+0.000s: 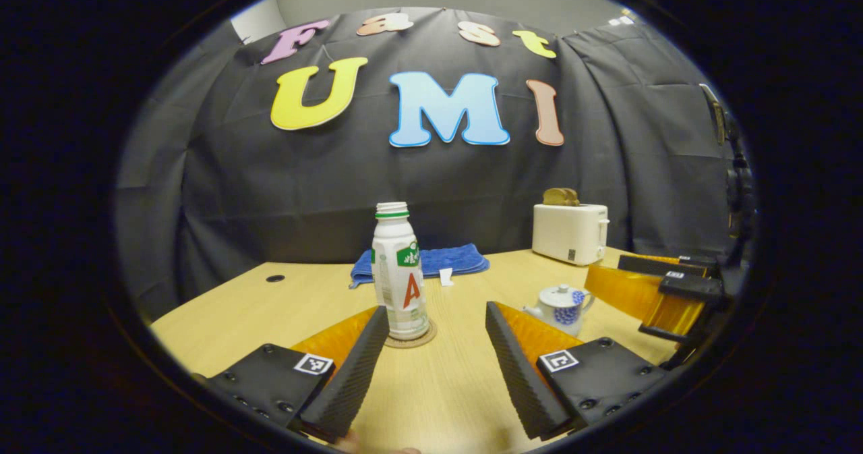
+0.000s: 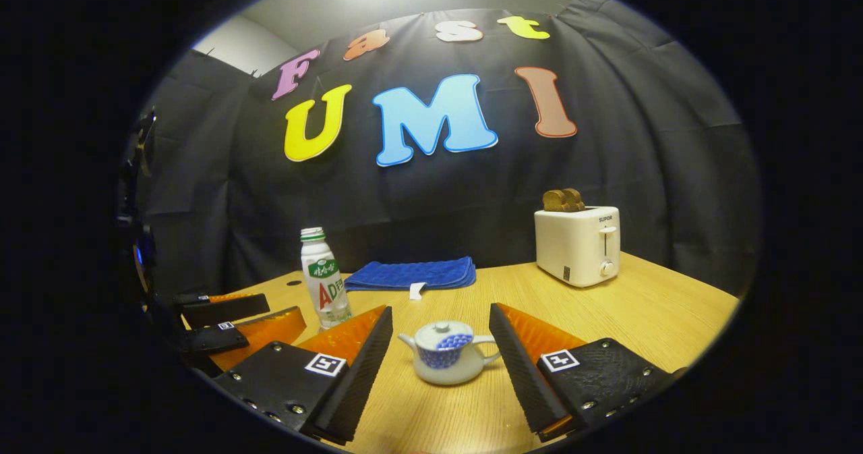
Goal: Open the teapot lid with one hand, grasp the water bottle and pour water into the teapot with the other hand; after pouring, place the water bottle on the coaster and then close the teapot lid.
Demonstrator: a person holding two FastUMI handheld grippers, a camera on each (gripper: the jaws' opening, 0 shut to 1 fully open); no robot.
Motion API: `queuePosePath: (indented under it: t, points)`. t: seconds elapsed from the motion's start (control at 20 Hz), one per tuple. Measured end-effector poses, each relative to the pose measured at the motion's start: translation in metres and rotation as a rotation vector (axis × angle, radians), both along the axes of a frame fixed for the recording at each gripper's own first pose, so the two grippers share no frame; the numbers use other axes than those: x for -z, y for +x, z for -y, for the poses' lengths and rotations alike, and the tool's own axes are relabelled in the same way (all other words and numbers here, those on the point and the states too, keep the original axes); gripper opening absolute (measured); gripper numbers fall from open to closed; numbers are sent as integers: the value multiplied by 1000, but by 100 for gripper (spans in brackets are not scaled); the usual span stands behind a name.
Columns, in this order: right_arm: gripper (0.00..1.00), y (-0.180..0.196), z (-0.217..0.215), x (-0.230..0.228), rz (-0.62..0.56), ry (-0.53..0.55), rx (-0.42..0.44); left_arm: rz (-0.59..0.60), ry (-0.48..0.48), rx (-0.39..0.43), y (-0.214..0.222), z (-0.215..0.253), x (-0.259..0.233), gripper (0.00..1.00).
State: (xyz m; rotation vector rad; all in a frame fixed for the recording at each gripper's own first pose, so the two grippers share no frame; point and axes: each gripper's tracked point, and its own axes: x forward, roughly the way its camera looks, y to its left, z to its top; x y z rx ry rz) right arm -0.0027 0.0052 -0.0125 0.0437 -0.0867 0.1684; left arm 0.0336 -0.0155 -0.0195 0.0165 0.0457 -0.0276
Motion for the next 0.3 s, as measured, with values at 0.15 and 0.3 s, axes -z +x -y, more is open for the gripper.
queuePosePath:
  t: [0.15, 0.3]
  points:
    - [90, -25, -2, 7, 11, -21, 13, 19, -21, -11, -24, 10, 0, 91]
    - [90, -42, -2, 11, 21, -38, 18, 20, -14, -20, -37, 18, 5, 91]
